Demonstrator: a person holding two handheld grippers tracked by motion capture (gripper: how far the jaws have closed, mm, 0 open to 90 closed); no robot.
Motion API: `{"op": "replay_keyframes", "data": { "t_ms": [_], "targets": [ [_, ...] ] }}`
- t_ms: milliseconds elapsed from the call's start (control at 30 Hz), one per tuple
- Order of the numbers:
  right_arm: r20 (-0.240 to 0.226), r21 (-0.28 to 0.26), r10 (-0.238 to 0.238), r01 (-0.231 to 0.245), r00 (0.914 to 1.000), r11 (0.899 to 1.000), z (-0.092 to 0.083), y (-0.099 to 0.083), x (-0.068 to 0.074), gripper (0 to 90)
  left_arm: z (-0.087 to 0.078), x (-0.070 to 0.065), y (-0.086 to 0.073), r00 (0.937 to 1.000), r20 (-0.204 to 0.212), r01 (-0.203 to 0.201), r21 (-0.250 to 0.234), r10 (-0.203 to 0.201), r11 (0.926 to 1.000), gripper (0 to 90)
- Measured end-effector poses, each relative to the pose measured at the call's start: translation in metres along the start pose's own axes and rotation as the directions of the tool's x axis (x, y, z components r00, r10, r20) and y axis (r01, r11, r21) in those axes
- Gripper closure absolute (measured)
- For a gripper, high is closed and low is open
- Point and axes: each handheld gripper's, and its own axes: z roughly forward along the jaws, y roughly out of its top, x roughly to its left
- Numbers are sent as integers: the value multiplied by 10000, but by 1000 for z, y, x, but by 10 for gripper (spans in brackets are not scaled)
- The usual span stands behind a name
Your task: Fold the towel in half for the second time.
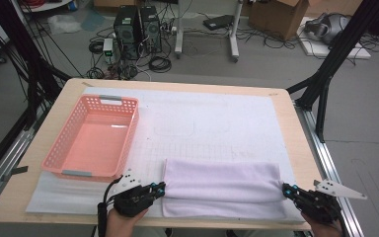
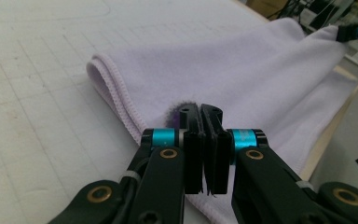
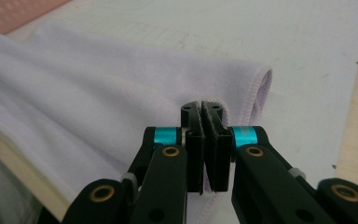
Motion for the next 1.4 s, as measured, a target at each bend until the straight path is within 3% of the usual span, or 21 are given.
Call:
{"op": "replay_keyframes", "data": {
  "t_ms": [133,233,300,367,467,567,667,700,733,767,800,833,900,1067,1133,1167,1200,1300,1400],
  "targets": [
    [-313,-502,92,-107,9995,9987,-14,-2,2,878,-7,-4,-4,9998,166,-92,-61,93,9999,871],
    [-348,-227,-193,185,9992,9996,-19,-9,5,877,-14,-7,-8,9990,436,-89,-36,90,10000,862],
    [-547,130,-63,70,9985,9999,-21,-16,6,859,-18,-6,-11,9991,428,40,-43,-38,10000,743],
    [-246,99,294,-292,9993,9995,-27,-21,5,644,-22,-4,-11,9993,279,255,-269,-248,9993,589],
    [-12,-418,628,-628,9980,9971,-33,-17,4,580,-20,-2,-9,9989,213,430,-427,-421,9982,533],
    [90,-425,535,-531,9985,9977,-27,-13,7,554,-10,-5,-10,9992,235,309,-38,-308,9995,500],
    [215,70,231,-233,9995,9997,-10,-10,11,565,2,-6,-10,9993,252,281,217,-286,9994,512],
    [207,181,130,-133,9997,9997,-4,-8,12,615,5,-7,-10,9993,262,269,348,-278,9990,545],
    [139,274,58,-62,9999,9996,0,-6,13,686,7,-7,-10,9995,224,202,515,-214,9985,602],
    [128,450,49,-55,9999,9990,4,-6,14,774,8,-8,-11,9996,273,88,672,-107,9977,744],
    [29,629,-14,12,10000,9980,6,-6,14,838,8,-8,-11,9996,273,88,672,-107,9977,815],
    [94,827,-290,281,9995,9962,7,-7,16,869,5,-11,-11,9991,376,-209,688,183,9974,831],
    [128,877,-500,487,9987,9950,3,-9,17,874,-1,-12,-11,9985,495,-236,454,214,9987,834],
    [-133,483,-339,345,9993,9982,-21,-16,16,875,-14,-16,-13,9956,904,-262,192,244,9995,820],
    [-289,489,-321,335,9991,9982,-29,-19,15,870,-18,-15,-13,9949,985,-197,-18,198,9998,728],
    [-465,531,-245,269,9986,9982,-32,-20,14,855,-20,-14,-13,9959,901,-59,-228,79,9997,631],
    [-524,488,-219,245,9984,9985,-34,-21,14,789,-21,-13,-13,9964,846,39,-456,-1,9990,559],
    [-503,76,213,-210,9985,9998,-38,-20,10,667,-22,-10,-10,9978,664,148,-1009,-81,9948,499],
    [-355,-199,380,-388,9986,9991,-36,-17,8,634,-20,-9,-10,9991,427,121,-1048,-77,9944,479]
  ]
}}
